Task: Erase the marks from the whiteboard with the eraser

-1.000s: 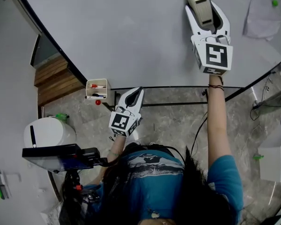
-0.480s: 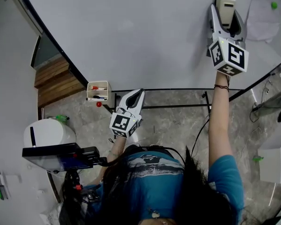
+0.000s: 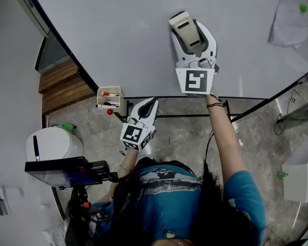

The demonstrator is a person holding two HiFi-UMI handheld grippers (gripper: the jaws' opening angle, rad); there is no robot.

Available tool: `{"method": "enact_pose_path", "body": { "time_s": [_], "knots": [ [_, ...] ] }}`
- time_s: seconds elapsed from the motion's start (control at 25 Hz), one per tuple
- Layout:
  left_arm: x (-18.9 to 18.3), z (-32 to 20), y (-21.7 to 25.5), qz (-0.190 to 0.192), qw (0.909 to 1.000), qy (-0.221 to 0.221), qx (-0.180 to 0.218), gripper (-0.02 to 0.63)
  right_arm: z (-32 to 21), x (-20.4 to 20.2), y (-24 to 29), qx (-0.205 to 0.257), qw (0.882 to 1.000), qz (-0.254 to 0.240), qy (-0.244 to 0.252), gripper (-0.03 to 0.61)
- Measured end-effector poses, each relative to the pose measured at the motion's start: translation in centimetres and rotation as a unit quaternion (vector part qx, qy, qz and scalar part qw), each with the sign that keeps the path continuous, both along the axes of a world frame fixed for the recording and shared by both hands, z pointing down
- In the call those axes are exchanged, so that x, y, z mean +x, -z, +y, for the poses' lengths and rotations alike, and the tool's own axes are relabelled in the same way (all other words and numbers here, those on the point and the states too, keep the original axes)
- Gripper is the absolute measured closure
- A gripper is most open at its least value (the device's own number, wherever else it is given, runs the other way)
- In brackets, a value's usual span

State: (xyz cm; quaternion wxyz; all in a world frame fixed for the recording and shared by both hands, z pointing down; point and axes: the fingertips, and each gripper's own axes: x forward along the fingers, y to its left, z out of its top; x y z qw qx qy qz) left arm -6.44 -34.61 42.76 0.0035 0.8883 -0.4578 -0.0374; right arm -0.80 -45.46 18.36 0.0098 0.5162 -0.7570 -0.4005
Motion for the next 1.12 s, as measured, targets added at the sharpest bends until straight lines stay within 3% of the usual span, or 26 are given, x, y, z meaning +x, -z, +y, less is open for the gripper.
{"method": "enact_pose_path", "body": {
  "time_s": [0.28, 0.6, 0.8, 1.0, 1.12],
  "knots": [
    [-1.7, -0.3, -0.9, 0.001, 0.9998, 0.02, -0.004, 0.612, 0.1, -8.6, -9.4, -0.015, 0.993, 0.113, 0.026, 0.314],
    [-2.6, -0.4, -1.3, 0.004, 0.9996, 0.028, -0.008, 0.612, -0.3, -9.1, -11.0, -0.011, 0.987, 0.157, 0.025, 0.314],
    [-1.9, 0.0, -1.0, 0.007, 0.9997, 0.022, -0.009, 0.612, -0.3, -5.2, -5.9, 0.005, 0.994, 0.111, -0.001, 0.314],
    [-1.0, -0.2, -0.9, 0.008, 0.9999, 0.007, -0.009, 0.612, -1.2, 2.7, 2.5, 0.012, 1.0, 0.004, -0.011, 0.314],
    [-0.2, 0.0, -0.7, 0.007, 0.9999, -0.005, -0.008, 0.612, -1.3, 7.1, 6.0, 0.003, 0.999, -0.034, -0.016, 0.314]
  ]
}}
